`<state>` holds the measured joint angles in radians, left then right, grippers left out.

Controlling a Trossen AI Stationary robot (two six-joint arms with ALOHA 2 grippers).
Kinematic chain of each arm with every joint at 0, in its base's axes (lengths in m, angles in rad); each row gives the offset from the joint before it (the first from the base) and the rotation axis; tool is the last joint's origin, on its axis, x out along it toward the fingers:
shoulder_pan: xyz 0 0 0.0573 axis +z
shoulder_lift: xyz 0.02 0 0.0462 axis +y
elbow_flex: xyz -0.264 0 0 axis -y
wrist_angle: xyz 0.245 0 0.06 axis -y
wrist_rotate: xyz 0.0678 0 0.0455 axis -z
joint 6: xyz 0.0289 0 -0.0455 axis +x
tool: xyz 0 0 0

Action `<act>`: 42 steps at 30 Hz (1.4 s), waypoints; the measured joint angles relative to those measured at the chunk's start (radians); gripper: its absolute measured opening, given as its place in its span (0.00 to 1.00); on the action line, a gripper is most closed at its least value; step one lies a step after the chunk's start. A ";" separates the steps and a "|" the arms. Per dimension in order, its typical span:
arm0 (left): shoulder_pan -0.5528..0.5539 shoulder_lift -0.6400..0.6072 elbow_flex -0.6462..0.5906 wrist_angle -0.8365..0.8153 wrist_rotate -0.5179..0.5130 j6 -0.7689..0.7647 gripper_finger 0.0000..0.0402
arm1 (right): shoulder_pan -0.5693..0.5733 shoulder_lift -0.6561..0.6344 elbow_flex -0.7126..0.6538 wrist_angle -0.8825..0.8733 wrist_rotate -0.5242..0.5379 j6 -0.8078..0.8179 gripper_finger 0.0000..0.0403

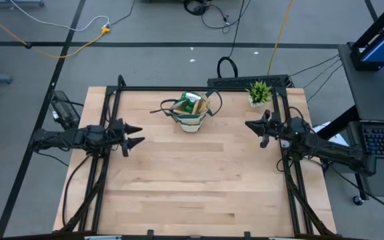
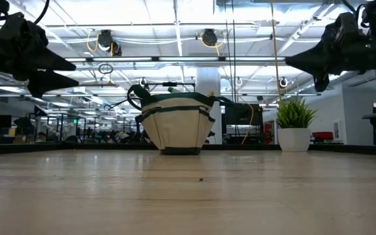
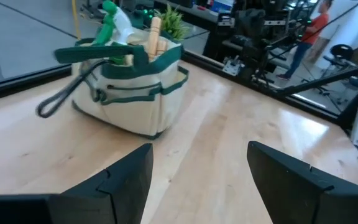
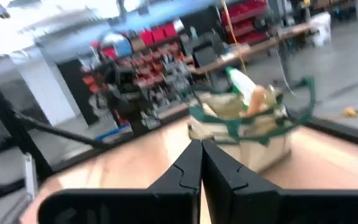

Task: Pick & Place Garden tools in Gardening bag
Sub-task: Return to Home Position

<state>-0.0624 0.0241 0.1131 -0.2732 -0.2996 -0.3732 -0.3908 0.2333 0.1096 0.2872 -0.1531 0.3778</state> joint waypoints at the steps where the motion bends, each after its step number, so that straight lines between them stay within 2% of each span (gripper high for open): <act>1: 0.000 -0.004 0.000 -0.007 -0.012 0.001 0.66 | 0.000 -0.002 0.013 -0.041 0.006 -0.005 0.00; 6: 0.000 -0.008 0.000 -0.047 -0.043 0.002 0.66 | 0.000 -0.003 0.078 -0.241 0.089 -0.074 0.00; 15: 0.000 -0.008 0.000 -0.053 -0.044 0.068 0.66 | 0.000 -0.006 0.084 -0.332 0.108 -0.174 0.00; 25: 0.000 -0.008 0.000 -0.053 -0.069 0.129 0.66 | 0.000 -0.007 0.056 -0.339 0.131 -0.256 0.00; 29: 0.000 -0.008 0.000 -0.052 -0.069 0.128 0.66 | 0.000 -0.007 0.040 -0.288 0.127 -0.263 0.00; 42: 0.000 -0.006 0.000 -0.021 -0.068 0.074 0.66 | 0.000 -0.006 0.038 -0.284 0.127 -0.286 0.00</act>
<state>-0.0624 0.0181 0.1131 -0.2938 -0.3672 -0.2991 -0.3908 0.2272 0.1474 0.0028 -0.0261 0.0914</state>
